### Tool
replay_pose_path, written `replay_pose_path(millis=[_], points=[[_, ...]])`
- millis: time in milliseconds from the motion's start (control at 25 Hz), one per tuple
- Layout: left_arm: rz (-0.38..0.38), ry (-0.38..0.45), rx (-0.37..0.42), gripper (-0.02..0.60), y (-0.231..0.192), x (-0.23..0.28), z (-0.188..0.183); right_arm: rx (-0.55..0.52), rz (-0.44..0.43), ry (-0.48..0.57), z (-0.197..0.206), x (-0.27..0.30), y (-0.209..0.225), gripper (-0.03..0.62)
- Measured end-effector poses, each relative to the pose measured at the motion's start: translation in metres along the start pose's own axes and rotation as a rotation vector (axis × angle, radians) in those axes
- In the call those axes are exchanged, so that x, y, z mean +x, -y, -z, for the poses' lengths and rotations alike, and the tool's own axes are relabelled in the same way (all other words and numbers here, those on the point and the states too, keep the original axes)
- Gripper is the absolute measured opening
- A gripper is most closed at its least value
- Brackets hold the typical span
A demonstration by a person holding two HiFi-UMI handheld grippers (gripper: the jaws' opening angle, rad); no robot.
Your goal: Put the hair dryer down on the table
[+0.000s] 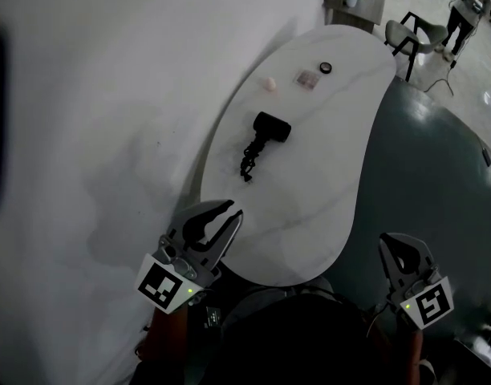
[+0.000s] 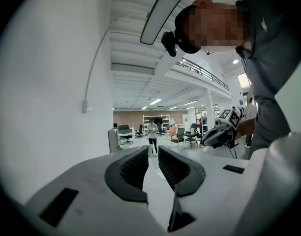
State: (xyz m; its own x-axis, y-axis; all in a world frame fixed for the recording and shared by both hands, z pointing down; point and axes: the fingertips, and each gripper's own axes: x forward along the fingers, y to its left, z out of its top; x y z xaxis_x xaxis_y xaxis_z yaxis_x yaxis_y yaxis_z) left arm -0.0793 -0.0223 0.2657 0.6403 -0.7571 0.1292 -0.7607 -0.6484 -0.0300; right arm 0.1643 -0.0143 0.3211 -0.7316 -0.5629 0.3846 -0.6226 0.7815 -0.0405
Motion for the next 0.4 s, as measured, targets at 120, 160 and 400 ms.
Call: replay_pose_path(millis=[120, 160, 400], points=[[-0.009, 0.012, -0.031, 0.064, 0.006, -0.004, -0.008, -0.011, -0.005, 0.01, -0.01, -0.008, -0.002, 0.008], [-0.012, 0.015, -0.035, 0.064, 0.006, -0.005, -0.009, -0.015, -0.005, 0.01, -0.012, -0.009, -0.002, 0.008], [-0.008, 0.037, -0.014, 0.064, -0.003, -0.011, -0.005, -0.022, -0.007, 0.013, -0.015, -0.001, -0.011, 0.008]])
